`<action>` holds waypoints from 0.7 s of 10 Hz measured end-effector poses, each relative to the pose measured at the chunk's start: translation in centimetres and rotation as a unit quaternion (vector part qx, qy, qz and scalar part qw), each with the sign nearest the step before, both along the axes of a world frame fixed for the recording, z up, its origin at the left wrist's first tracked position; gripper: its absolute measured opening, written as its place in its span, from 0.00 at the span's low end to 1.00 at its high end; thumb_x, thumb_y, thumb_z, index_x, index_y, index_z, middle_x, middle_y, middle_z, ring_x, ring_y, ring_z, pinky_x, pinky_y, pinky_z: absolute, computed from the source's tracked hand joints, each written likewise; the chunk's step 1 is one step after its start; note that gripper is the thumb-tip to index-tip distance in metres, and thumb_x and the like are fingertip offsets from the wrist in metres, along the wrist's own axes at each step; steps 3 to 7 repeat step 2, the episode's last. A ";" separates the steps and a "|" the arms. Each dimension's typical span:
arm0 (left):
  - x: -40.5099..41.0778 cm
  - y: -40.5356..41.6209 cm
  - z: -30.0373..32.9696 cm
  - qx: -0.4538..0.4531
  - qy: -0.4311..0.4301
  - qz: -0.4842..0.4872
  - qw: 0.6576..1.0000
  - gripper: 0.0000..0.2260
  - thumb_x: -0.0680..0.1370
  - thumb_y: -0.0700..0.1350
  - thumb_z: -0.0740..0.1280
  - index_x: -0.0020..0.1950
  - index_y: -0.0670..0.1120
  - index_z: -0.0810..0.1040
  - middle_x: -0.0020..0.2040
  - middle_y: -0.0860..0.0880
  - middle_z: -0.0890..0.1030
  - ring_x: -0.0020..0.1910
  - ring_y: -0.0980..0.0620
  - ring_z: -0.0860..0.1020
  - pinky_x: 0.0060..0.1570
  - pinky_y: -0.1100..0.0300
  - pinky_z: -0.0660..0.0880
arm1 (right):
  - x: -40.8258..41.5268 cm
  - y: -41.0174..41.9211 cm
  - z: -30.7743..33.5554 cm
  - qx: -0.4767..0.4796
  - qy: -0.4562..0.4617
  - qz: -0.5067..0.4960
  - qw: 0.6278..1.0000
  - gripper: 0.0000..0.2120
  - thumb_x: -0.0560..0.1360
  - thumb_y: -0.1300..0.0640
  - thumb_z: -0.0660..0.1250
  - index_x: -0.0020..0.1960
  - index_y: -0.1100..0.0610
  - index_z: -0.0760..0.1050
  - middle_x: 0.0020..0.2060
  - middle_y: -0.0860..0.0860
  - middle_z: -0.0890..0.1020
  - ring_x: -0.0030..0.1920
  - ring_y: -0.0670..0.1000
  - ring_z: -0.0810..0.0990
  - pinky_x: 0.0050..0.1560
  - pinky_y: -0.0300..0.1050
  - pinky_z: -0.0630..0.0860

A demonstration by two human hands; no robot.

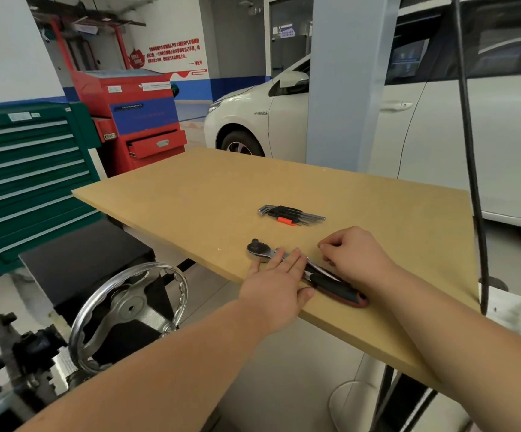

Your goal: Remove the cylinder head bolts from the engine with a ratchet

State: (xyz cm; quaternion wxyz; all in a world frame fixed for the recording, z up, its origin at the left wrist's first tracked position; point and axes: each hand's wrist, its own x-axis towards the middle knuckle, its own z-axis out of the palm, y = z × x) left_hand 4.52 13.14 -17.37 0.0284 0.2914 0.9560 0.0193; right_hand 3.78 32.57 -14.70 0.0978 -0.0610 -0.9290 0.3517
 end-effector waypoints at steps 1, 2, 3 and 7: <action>0.4 -0.5 1.2 0.003 0.002 -0.011 1.000 0.33 0.86 0.63 0.51 0.86 0.52 0.43 0.86 0.55 0.41 0.84 0.51 0.39 0.82 0.41 0.42 | 1.4 0.1 1.2 0.012 0.016 0.009 1.000 0.10 0.77 0.55 0.67 0.40 0.51 0.86 0.32 0.43 0.85 0.39 0.50 0.84 0.42 0.43 0.78; 1.7 -2.2 3.8 0.036 0.007 -0.033 0.999 0.33 0.86 0.63 0.53 0.86 0.51 0.47 0.86 0.54 0.44 0.84 0.53 0.40 0.83 0.45 0.44 | 3.0 -1.0 3.2 0.000 0.026 0.024 0.999 0.10 0.80 0.54 0.67 0.43 0.48 0.85 0.30 0.43 0.84 0.35 0.47 0.82 0.41 0.43 0.78; 1.7 -2.2 3.8 0.036 0.007 -0.033 0.999 0.33 0.86 0.63 0.53 0.86 0.51 0.47 0.86 0.54 0.44 0.84 0.53 0.40 0.83 0.45 0.44 | 3.0 -1.0 3.2 0.000 0.026 0.024 0.999 0.10 0.80 0.54 0.67 0.43 0.48 0.85 0.30 0.43 0.84 0.35 0.47 0.82 0.41 0.43 0.78; 1.7 -2.2 3.8 0.036 0.007 -0.033 0.999 0.33 0.86 0.63 0.53 0.86 0.51 0.47 0.86 0.54 0.44 0.84 0.53 0.40 0.83 0.45 0.44 | 3.0 -1.0 3.2 0.000 0.026 0.024 0.999 0.10 0.80 0.54 0.67 0.43 0.48 0.85 0.30 0.43 0.84 0.35 0.47 0.82 0.41 0.43 0.78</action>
